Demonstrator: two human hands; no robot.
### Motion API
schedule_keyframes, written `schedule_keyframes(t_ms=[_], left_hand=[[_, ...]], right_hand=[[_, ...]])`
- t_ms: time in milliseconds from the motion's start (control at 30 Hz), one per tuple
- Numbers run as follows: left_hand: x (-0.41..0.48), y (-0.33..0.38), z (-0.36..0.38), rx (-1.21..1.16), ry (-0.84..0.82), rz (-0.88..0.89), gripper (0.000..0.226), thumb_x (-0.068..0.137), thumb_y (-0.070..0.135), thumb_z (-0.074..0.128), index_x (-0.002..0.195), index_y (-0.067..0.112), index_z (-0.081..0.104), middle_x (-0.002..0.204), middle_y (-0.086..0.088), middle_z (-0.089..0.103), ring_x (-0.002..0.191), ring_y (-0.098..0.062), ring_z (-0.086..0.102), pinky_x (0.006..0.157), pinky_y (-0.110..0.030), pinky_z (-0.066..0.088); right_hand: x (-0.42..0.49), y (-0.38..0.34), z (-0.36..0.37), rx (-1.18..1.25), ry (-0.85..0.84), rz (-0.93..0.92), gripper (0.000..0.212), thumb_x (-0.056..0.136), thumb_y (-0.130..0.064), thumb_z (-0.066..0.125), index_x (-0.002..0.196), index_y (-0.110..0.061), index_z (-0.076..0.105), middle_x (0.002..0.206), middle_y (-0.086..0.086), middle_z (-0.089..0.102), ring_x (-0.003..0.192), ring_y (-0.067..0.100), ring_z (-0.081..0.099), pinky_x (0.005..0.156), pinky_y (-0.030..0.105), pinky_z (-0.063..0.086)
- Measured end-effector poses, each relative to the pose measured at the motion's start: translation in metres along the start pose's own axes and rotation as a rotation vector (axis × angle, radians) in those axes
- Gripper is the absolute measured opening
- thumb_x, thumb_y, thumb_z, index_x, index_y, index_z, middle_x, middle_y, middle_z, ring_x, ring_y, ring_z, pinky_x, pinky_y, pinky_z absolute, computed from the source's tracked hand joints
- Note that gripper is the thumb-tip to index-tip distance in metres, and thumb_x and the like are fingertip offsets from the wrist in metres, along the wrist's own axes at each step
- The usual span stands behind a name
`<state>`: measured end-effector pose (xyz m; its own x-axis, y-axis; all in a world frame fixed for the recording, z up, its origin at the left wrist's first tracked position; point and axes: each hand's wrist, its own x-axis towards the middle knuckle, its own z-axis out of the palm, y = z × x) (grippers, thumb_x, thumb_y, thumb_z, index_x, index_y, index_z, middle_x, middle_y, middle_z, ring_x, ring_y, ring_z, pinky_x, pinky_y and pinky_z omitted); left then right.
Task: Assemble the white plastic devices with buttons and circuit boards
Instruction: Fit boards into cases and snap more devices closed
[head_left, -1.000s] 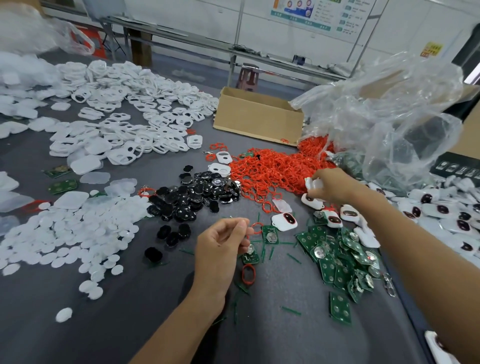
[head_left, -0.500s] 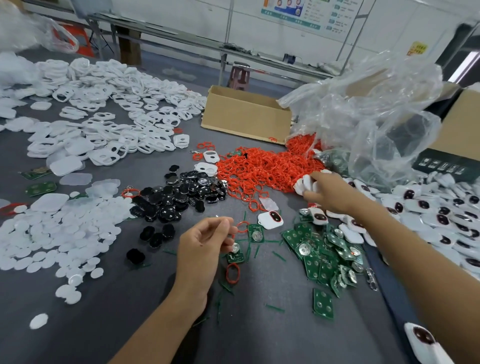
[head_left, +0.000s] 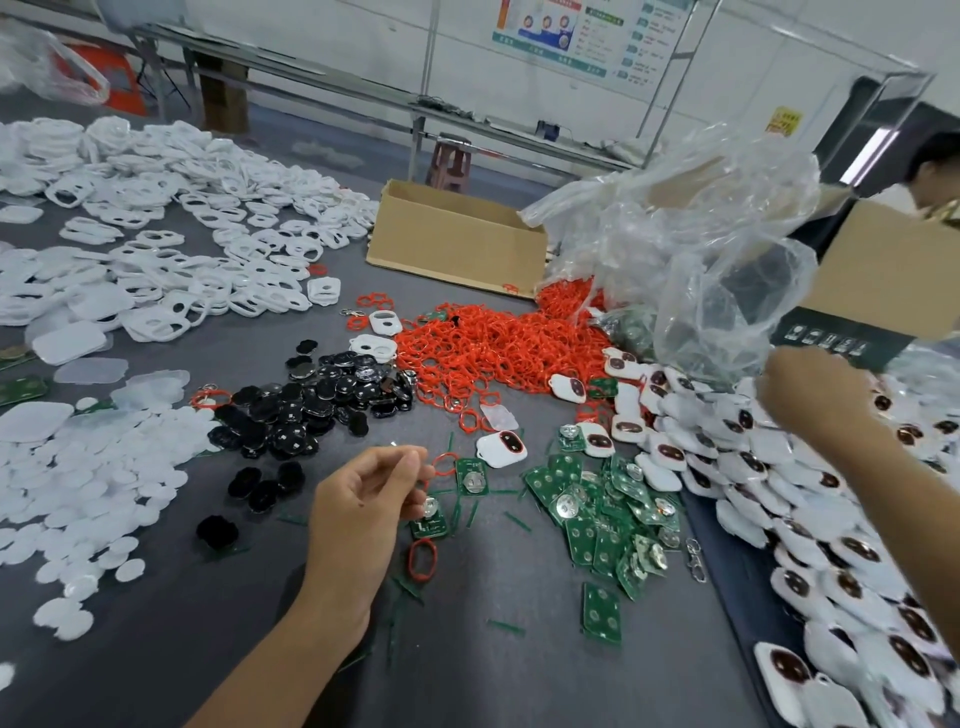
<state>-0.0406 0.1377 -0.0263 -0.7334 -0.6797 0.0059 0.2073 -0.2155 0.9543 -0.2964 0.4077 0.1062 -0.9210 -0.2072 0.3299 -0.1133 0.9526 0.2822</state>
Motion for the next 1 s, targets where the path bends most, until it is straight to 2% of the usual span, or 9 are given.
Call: schedule_keyframes(t_ms=[67,133,233,333,500,600,700,833,1000], left_hand=[[0.000,0.000,0.001,0.008,-0.001,0.008,0.014,0.092,0.009,0.060,0.087,0.012,0.073,0.078,-0.008,0.073,0.063,-0.009,0.061,0.058,-0.016,0.052],[0.000,0.000,0.002,0.003,0.002,0.003,0.013,0.092,0.008,0.060,0.088,0.010,0.073,0.077,-0.008,0.073,0.062,-0.009,0.060,0.057,-0.016,0.052],[-0.001,0.000,0.003,-0.041,0.016,-0.024,0.014,0.091,0.005,0.059,0.086,0.007,0.072,0.074,-0.008,0.072,0.059,-0.009,0.058,0.054,-0.016,0.052],[0.001,0.002,0.002,-0.047,0.019,-0.025,0.015,0.092,0.005,0.058,0.086,0.007,0.072,0.076,-0.009,0.073,0.060,-0.009,0.059,0.055,-0.017,0.053],[0.002,0.003,0.001,-0.032,0.019,-0.017,0.014,0.092,0.006,0.058,0.088,0.006,0.072,0.076,-0.008,0.073,0.062,-0.010,0.059,0.057,-0.017,0.053],[0.002,0.004,0.001,-0.017,0.008,-0.008,0.014,0.092,0.005,0.058,0.088,0.006,0.071,0.075,-0.006,0.072,0.061,-0.008,0.059,0.057,-0.017,0.053],[0.001,0.004,0.003,0.008,0.002,0.004,0.014,0.092,0.006,0.059,0.087,0.007,0.071,0.073,-0.004,0.072,0.060,-0.007,0.059,0.057,-0.017,0.053],[-0.001,0.003,0.002,0.008,-0.001,-0.001,0.014,0.093,0.007,0.058,0.086,0.009,0.071,0.074,-0.004,0.073,0.061,-0.009,0.059,0.057,-0.018,0.053],[-0.001,0.003,0.002,-0.003,0.003,-0.004,0.015,0.093,0.007,0.058,0.085,0.009,0.071,0.074,-0.004,0.073,0.062,-0.009,0.059,0.057,-0.018,0.053]], right_hand=[[0.001,-0.042,0.002,0.041,0.078,-0.150,0.022,0.090,-0.010,0.050,0.069,-0.006,0.055,0.064,0.009,0.057,0.055,0.022,0.054,0.051,0.030,0.046],[0.002,-0.084,0.008,0.210,-0.006,-0.330,0.015,0.092,-0.014,0.052,0.092,-0.007,0.066,0.086,0.012,0.068,0.077,0.028,0.064,0.070,0.041,0.055],[0.006,-0.132,0.021,0.387,-0.217,-0.471,0.040,0.088,-0.023,0.063,0.125,-0.009,0.055,0.121,0.012,0.063,0.111,0.031,0.057,0.091,0.045,0.048],[0.014,-0.153,0.040,0.350,-0.274,-0.460,0.037,0.084,-0.026,0.066,0.114,-0.005,0.058,0.114,0.016,0.063,0.104,0.032,0.057,0.087,0.043,0.048],[0.026,-0.151,0.043,0.487,-0.274,-0.385,0.034,0.079,-0.029,0.074,0.082,0.003,0.064,0.077,0.015,0.062,0.077,0.029,0.059,0.067,0.035,0.047],[0.024,-0.138,0.035,0.597,-0.144,-0.376,0.025,0.080,-0.031,0.074,0.081,-0.006,0.071,0.080,0.011,0.069,0.072,0.021,0.060,0.068,0.034,0.050],[0.020,-0.125,0.033,0.596,-0.073,-0.388,0.014,0.085,-0.014,0.065,0.090,-0.007,0.076,0.094,0.010,0.074,0.076,0.018,0.064,0.073,0.025,0.047],[0.011,-0.123,0.036,0.537,-0.133,-0.418,0.021,0.084,-0.009,0.064,0.102,-0.009,0.073,0.107,0.008,0.071,0.098,0.023,0.064,0.080,0.022,0.041],[0.008,-0.134,0.042,0.335,-0.311,-0.451,0.024,0.086,-0.016,0.063,0.104,0.001,0.067,0.106,0.018,0.067,0.096,0.033,0.060,0.082,0.039,0.051]])
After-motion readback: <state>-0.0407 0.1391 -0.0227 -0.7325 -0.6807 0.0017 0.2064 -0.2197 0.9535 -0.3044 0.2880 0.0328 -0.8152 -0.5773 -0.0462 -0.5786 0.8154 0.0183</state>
